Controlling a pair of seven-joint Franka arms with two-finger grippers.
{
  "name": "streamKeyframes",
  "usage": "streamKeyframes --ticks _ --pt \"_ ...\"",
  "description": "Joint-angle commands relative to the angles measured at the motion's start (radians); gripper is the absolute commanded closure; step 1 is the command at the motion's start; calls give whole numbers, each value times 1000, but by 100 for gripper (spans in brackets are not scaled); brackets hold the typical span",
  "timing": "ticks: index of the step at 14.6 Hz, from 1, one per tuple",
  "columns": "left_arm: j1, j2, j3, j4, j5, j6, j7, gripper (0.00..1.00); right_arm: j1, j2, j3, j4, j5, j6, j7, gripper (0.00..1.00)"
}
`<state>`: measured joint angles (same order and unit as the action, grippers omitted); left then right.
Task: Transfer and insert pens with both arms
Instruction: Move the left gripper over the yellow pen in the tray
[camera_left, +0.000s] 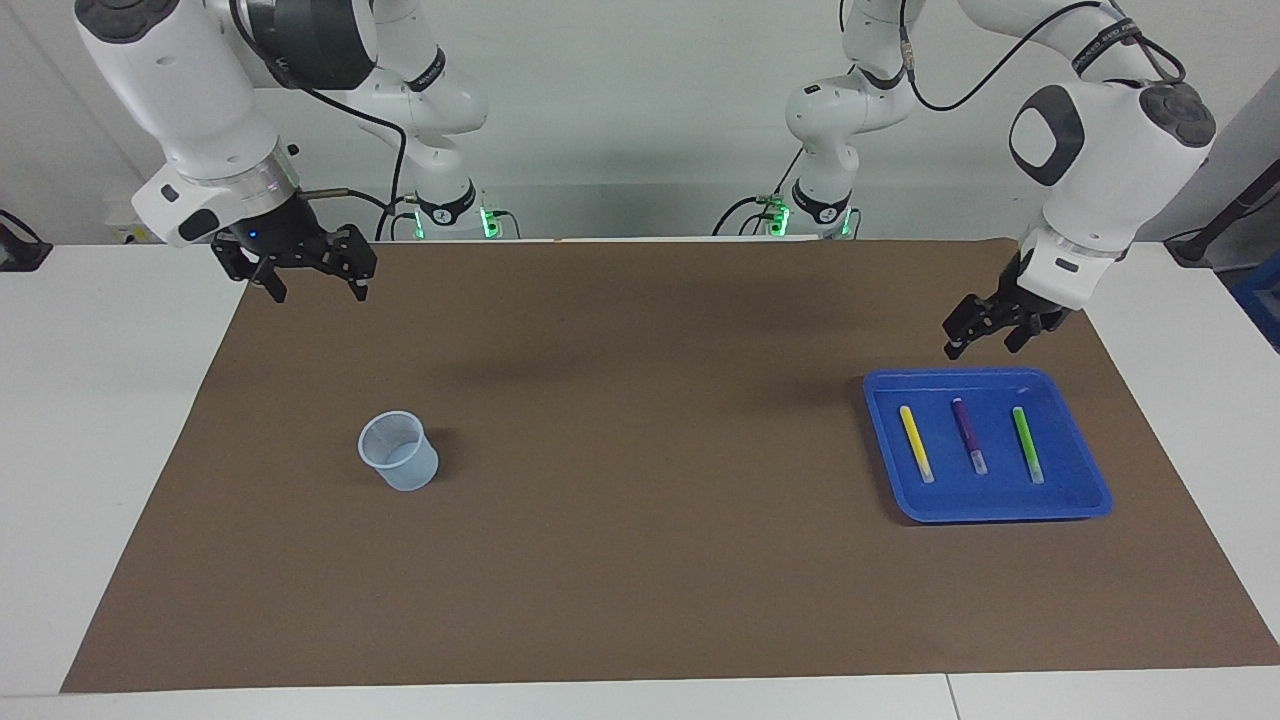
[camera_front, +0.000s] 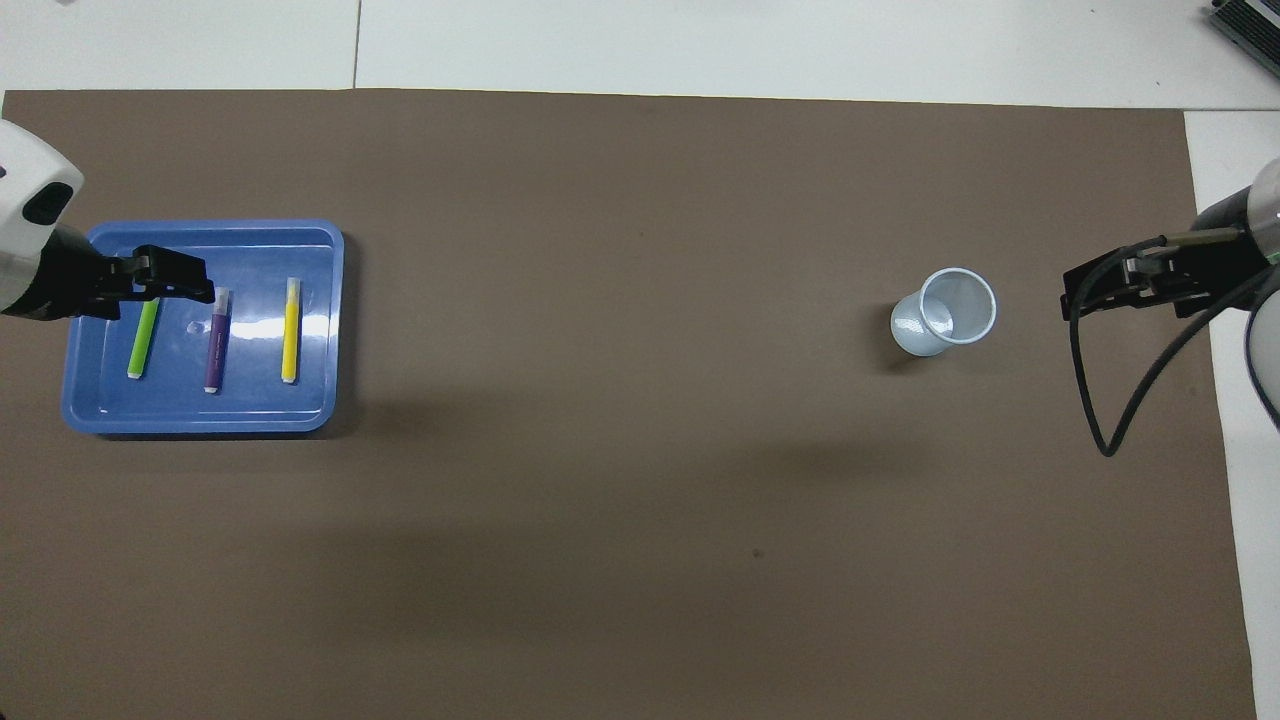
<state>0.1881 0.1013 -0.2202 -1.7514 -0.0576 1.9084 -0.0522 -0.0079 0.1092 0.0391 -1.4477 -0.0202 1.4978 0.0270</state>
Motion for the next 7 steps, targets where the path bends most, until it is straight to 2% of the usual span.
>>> streamKeyframes --ticks 1,4,7 --pt "-25 57 7 26 53 69 64 1 -14 -23 5 -28 16 4 -10 0" --pt "-21 69 5 30 58 64 66 2 -14 -23 5 -28 16 4 -10 0" --pt "-13 210 5 163 77 -26 77 2 -14 -23 5 -28 16 4 -9 0"
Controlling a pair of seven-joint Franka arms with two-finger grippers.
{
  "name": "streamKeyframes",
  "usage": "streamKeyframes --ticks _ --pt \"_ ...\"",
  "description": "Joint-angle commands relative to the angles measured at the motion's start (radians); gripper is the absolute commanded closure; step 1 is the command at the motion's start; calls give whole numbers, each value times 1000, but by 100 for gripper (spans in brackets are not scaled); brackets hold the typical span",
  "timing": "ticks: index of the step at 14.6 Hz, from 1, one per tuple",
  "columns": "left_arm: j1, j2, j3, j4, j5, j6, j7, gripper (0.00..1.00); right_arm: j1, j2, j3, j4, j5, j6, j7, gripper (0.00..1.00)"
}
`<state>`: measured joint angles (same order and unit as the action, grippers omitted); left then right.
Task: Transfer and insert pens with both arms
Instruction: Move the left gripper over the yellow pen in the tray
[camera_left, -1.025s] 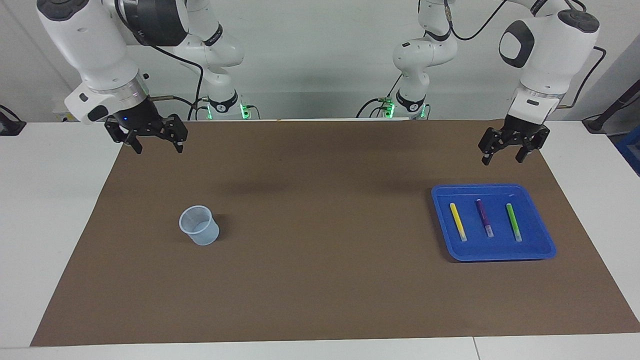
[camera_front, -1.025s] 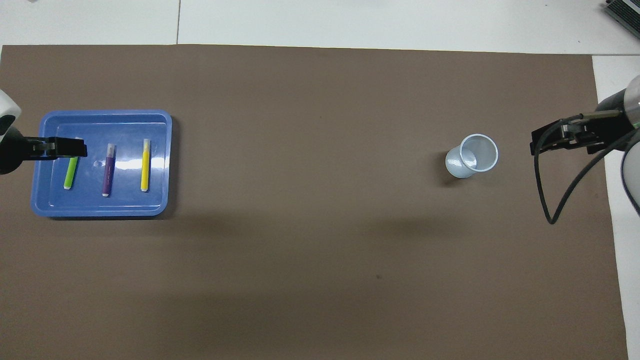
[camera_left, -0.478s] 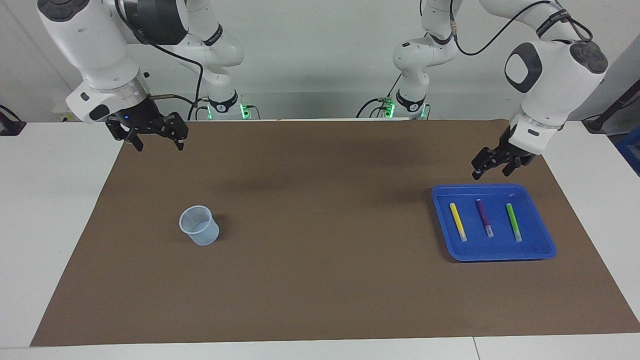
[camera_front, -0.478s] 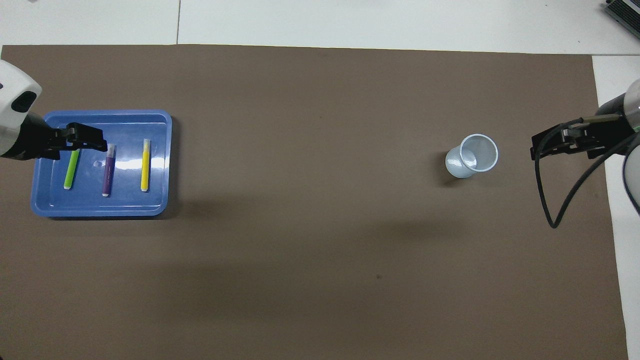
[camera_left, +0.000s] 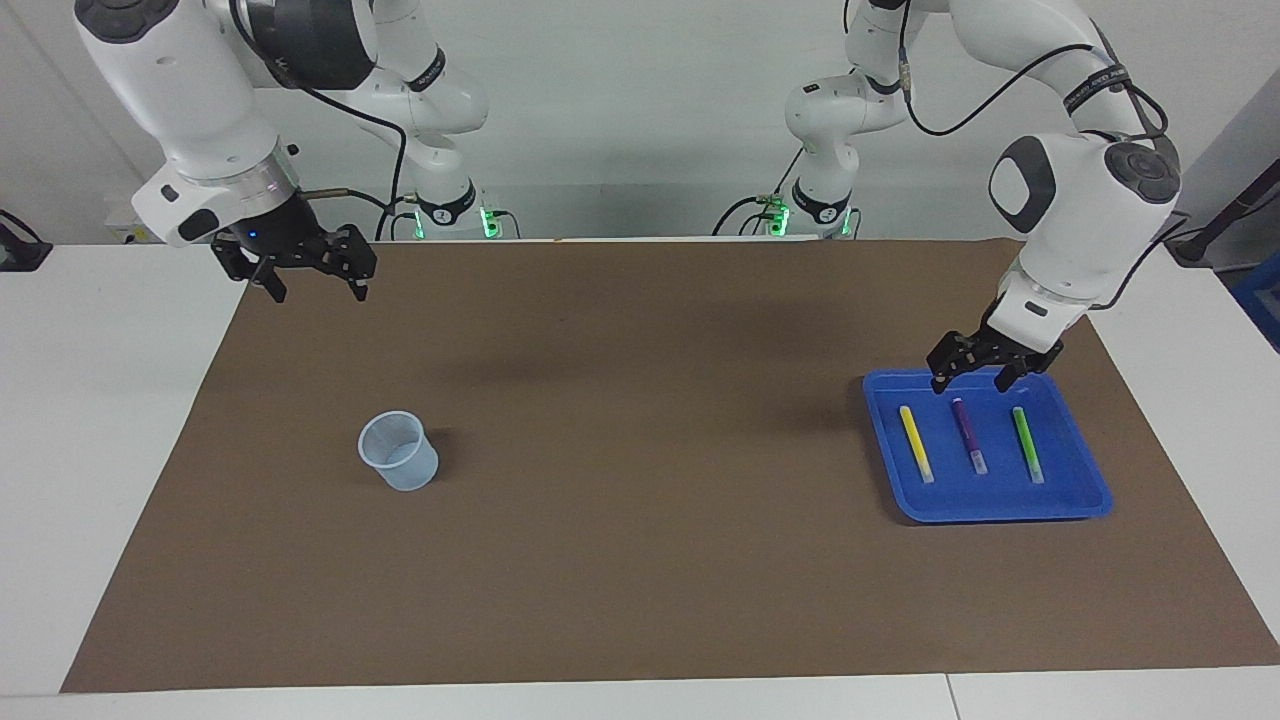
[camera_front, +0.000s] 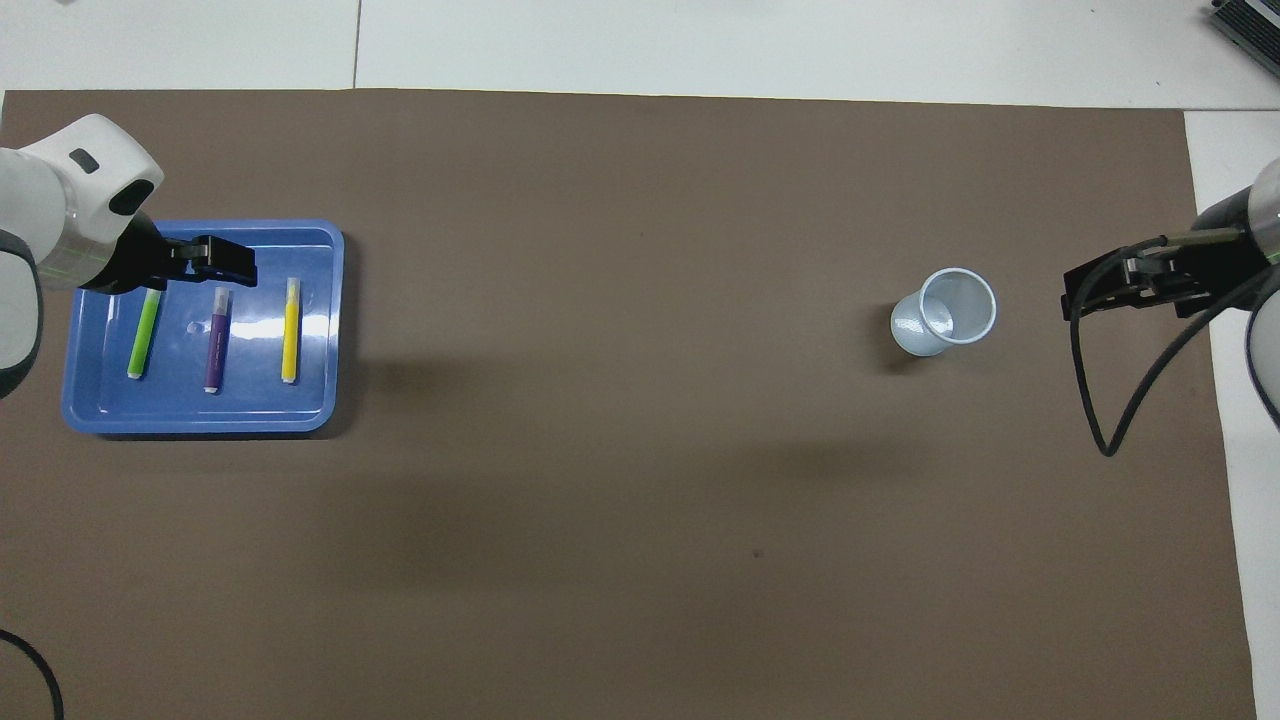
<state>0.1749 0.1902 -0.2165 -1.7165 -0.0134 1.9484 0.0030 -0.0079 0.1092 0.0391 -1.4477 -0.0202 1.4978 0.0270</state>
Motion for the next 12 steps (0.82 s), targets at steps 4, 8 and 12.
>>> streamKeyframes --ticks 4,8,12 --pt "0 208 -1 132 52 -51 57 3 -14 -23 5 -28 16 4 -10 0" --pt "2 219 2 71 49 17 58 4 -14 -23 5 -28 16 4 -10 0" --pt "-2 215 3 38 49 43 55 8 -14 -23 5 -28 16 4 -10 0"
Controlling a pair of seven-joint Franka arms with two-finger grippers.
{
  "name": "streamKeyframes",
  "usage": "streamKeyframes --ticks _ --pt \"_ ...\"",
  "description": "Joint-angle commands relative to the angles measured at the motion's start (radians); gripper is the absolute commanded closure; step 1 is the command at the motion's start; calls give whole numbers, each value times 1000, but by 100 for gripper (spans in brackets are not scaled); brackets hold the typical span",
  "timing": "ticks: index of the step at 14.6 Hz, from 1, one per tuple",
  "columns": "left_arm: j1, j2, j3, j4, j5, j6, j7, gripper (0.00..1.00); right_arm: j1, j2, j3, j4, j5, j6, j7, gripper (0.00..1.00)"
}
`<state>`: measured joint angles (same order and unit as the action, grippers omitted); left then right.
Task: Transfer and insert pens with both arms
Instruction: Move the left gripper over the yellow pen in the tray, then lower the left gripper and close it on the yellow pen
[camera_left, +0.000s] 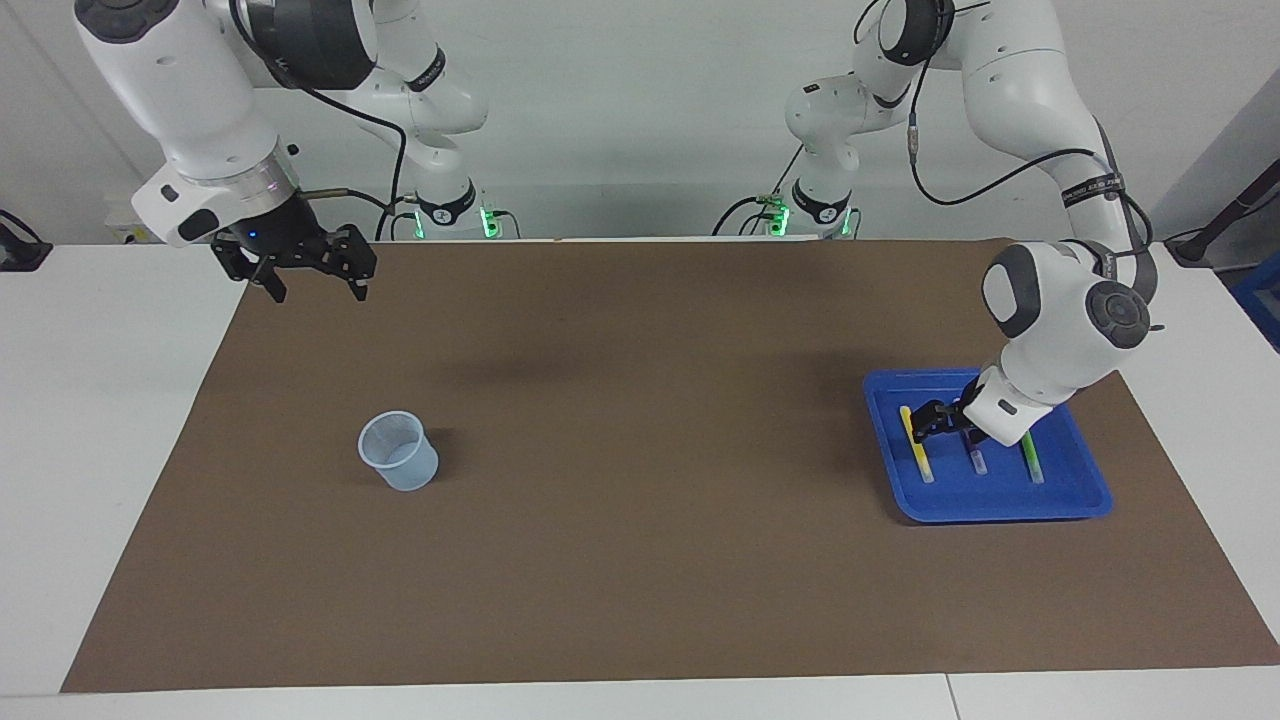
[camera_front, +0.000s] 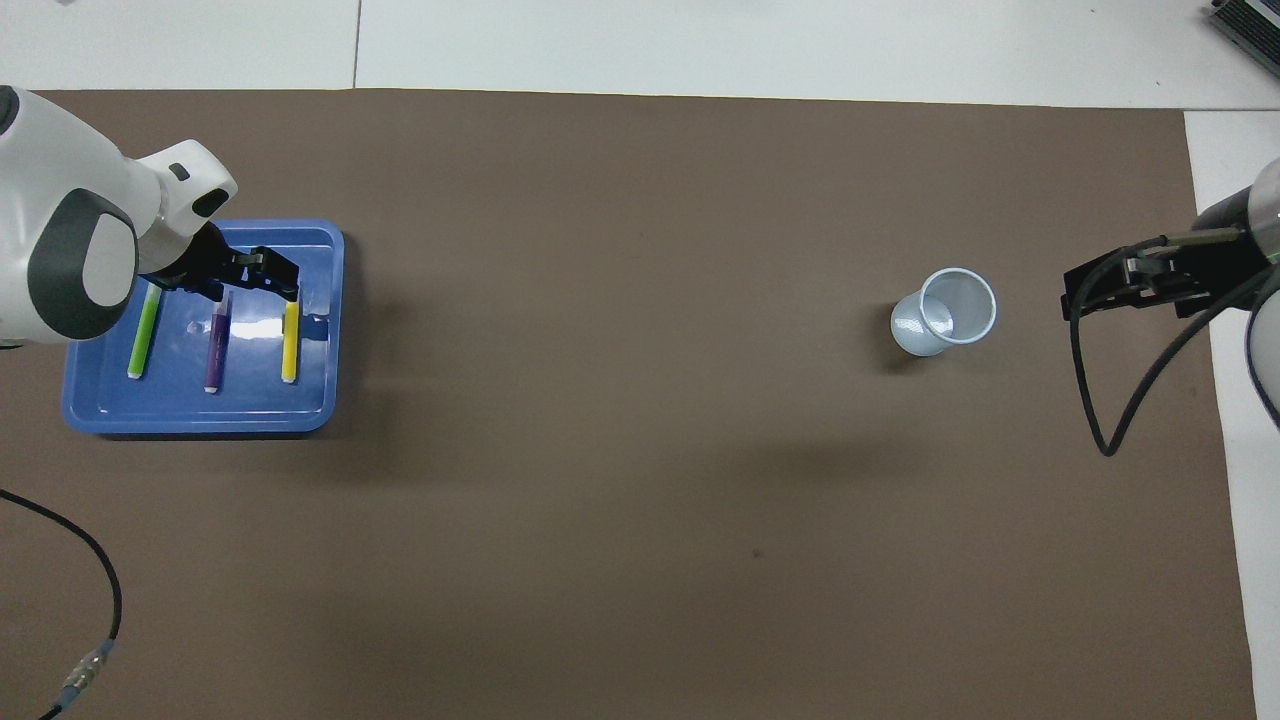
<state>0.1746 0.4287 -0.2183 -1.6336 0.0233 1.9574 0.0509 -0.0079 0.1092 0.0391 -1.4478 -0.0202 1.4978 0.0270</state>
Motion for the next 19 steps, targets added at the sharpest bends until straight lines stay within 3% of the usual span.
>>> streamKeyframes --ticks 1,6,11,14,19 --pt "3 -25 5 -57 12 44 7 8 -14 -23 5 -28 16 4 -10 0" --pt "6 -77 5 -230 10 199 3 12 -14 -23 5 -28 16 4 -10 0" --pt "8 -80 5 -238 10 207 1 19 -14 -23 5 -28 16 4 -9 0" --pt "9 -80 5 -241 12 210 1 31 -14 -23 5 -28 16 4 -10 0" --pt "9 -79 5 -288 10 297 3 29 -14 -23 5 -28 16 4 -10 0"
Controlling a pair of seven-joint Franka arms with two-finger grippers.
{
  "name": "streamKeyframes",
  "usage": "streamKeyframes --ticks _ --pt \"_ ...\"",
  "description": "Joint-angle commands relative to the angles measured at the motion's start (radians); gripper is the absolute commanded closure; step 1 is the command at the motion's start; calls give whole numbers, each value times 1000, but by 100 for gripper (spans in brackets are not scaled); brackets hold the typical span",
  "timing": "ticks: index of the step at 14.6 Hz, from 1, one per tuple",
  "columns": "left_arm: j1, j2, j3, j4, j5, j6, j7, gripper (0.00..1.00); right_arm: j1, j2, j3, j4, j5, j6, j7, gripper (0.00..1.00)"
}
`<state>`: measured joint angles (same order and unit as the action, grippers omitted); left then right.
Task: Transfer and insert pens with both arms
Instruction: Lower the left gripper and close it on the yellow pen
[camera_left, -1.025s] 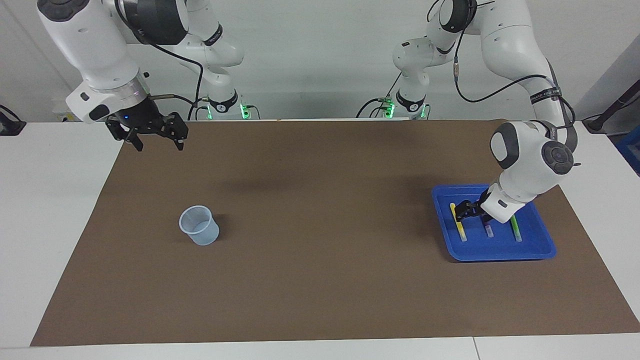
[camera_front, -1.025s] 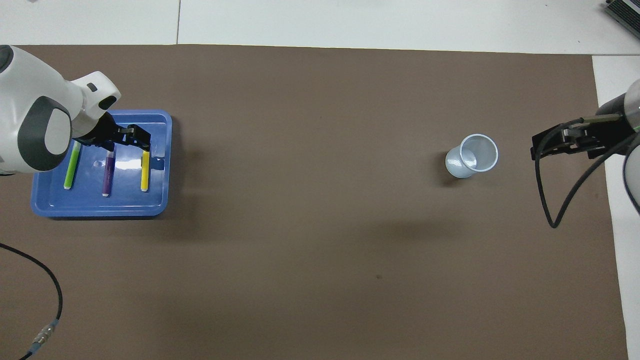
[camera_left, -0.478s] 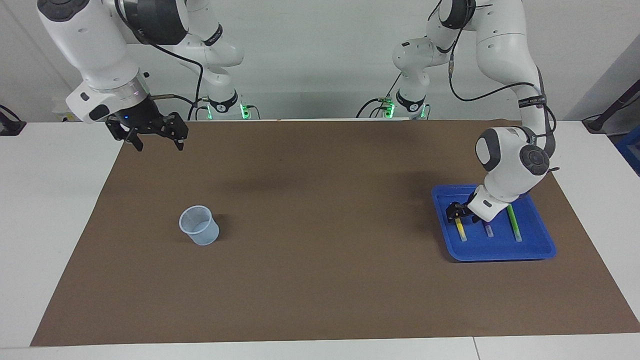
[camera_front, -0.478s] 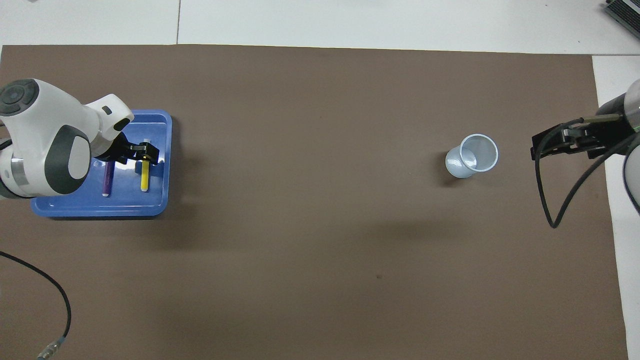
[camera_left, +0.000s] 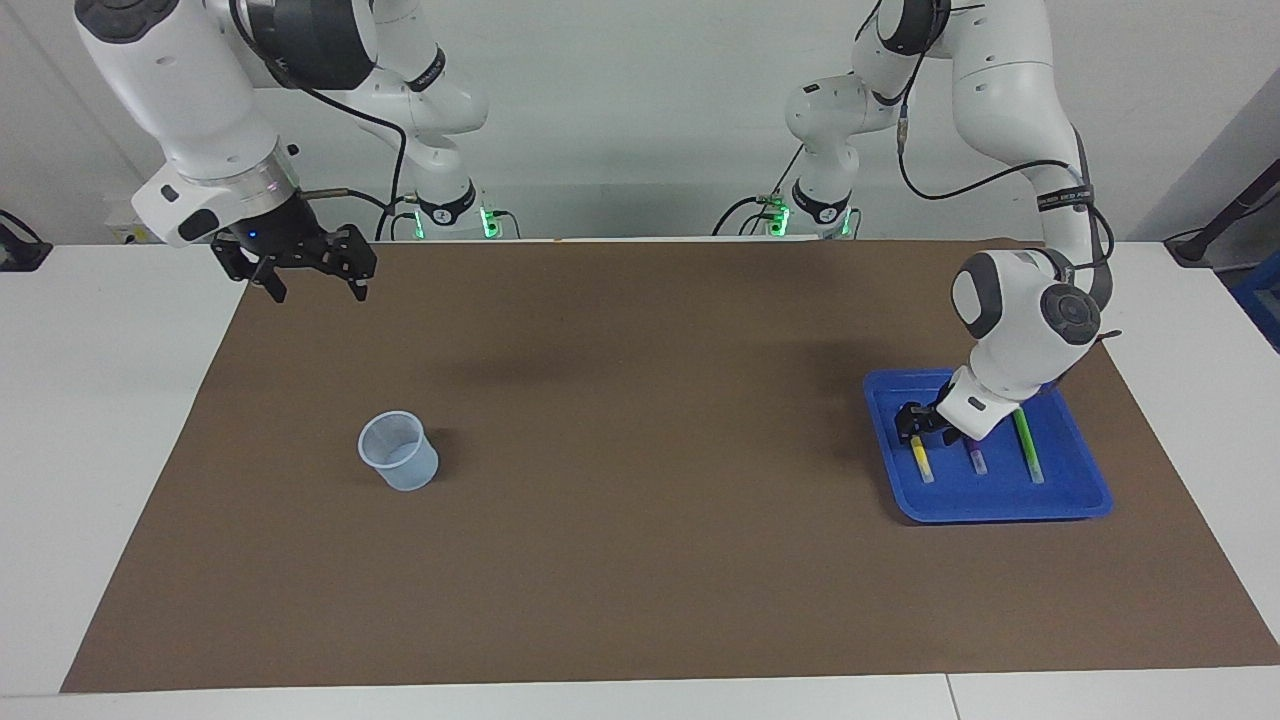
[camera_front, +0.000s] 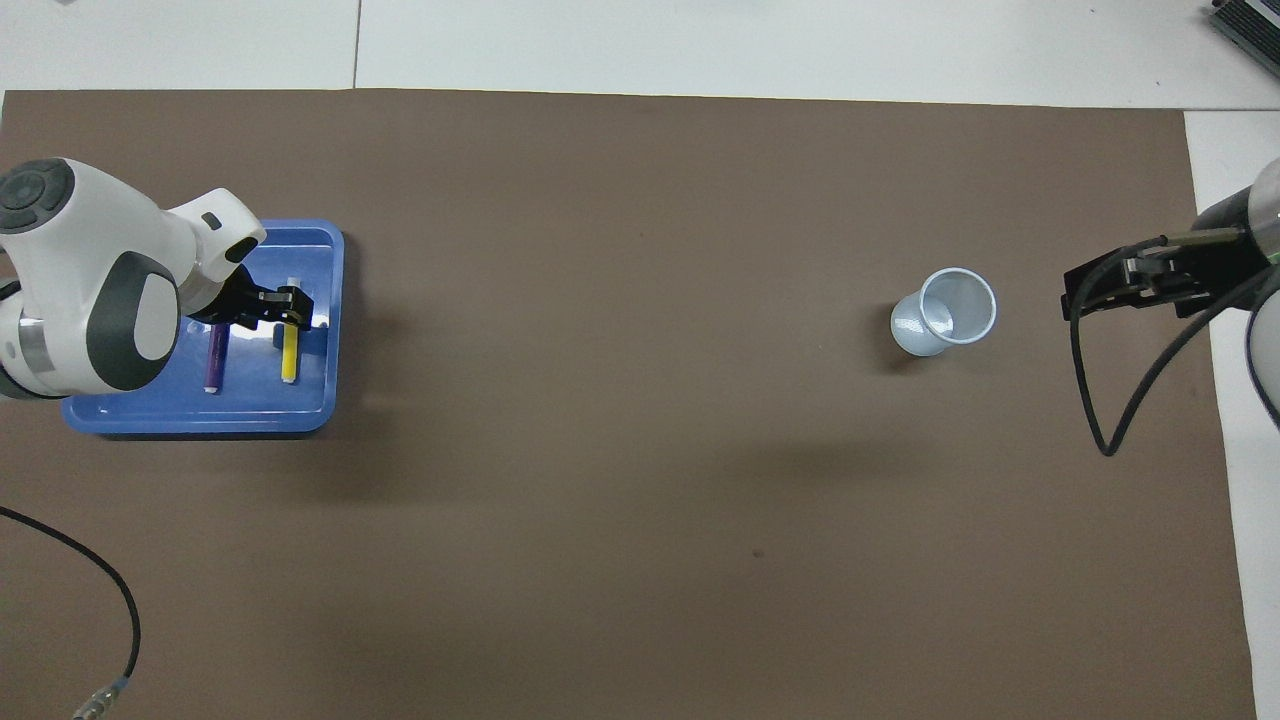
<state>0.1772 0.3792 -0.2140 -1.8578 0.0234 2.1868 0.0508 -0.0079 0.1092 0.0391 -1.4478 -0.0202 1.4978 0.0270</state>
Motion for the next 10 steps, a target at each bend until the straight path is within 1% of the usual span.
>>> streamKeyframes --ticks 1,2,4,5,10 --pt "7 -29 1 -67 10 71 3 30 -14 -23 5 -28 16 4 -10 0" --pt "7 -29 1 -63 10 68 3 31 -14 -23 5 -28 16 4 -9 0" --pt "7 -28 1 -63 10 74 3 40 -14 -23 5 -28 16 4 -10 0" --pt "7 -28 1 -61 10 76 3 42 -14 -23 5 -28 16 4 -10 0" --pt "7 -28 1 -64 10 77 1 42 -14 -23 5 -28 16 4 -10 0"
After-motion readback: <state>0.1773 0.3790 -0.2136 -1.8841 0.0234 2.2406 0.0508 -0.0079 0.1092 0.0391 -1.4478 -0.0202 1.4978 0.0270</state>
